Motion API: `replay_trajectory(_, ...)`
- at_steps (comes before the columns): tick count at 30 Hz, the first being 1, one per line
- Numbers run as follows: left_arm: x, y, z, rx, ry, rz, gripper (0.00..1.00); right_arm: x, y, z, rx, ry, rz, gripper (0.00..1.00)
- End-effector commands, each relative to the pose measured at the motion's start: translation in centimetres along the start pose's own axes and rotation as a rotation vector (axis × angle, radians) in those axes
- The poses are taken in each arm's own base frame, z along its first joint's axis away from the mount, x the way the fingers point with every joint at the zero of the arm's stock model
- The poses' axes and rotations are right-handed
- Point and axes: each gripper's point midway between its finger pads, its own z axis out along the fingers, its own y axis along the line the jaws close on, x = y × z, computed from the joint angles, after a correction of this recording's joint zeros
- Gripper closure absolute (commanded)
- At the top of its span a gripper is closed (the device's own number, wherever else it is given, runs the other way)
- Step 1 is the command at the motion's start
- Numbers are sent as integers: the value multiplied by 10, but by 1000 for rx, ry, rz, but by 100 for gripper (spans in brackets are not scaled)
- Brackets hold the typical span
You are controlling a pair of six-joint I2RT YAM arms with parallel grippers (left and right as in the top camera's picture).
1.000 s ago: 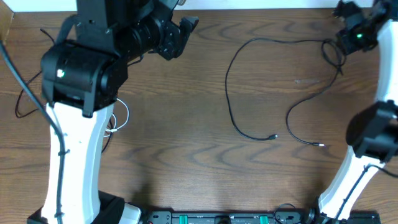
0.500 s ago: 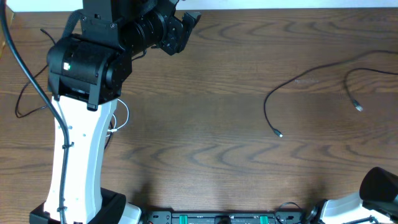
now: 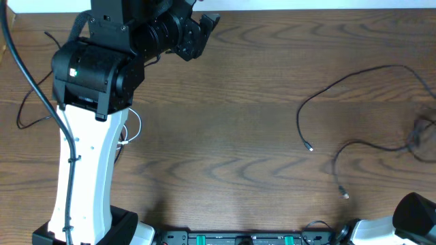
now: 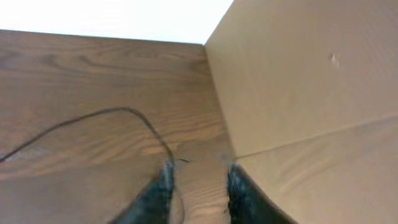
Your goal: Untangle cables
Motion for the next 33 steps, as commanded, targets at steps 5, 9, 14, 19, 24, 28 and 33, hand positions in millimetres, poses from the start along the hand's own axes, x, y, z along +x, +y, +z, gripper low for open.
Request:
replay_trajectory(5, -7, 2, -2, -10, -26, -59, 37, -21, 106, -30, -555, -155, -59, 66)
replay_trajectory(9, -10, 1, -2, -2, -39, -68, 36, -15, 168, -55, -808, -173, -195, 60)
replay_trajectory(14, -9, 23, -3, -127, -29, -72, 37, -20, 248, -89, -1007, -253, -433, 58)
replay_trajectory(19, -1, 41, -9, -238, 4, -113, 37, -24, 330, -80, -1032, -243, -632, 52)
replay_trajectory(24, 9, 70, -28, -413, 40, -133, 37, -12, 421, -49, -1066, -189, -768, 50)
replay_trajectory(28, 9, 85, -56, -477, 6, -184, 41, -4, 473, -29, -1132, -176, -784, 52)
replay_trajectory(33, 42, 123, -88, -581, 55, -346, 43, -9, 484, -25, -1159, -197, -749, 51)
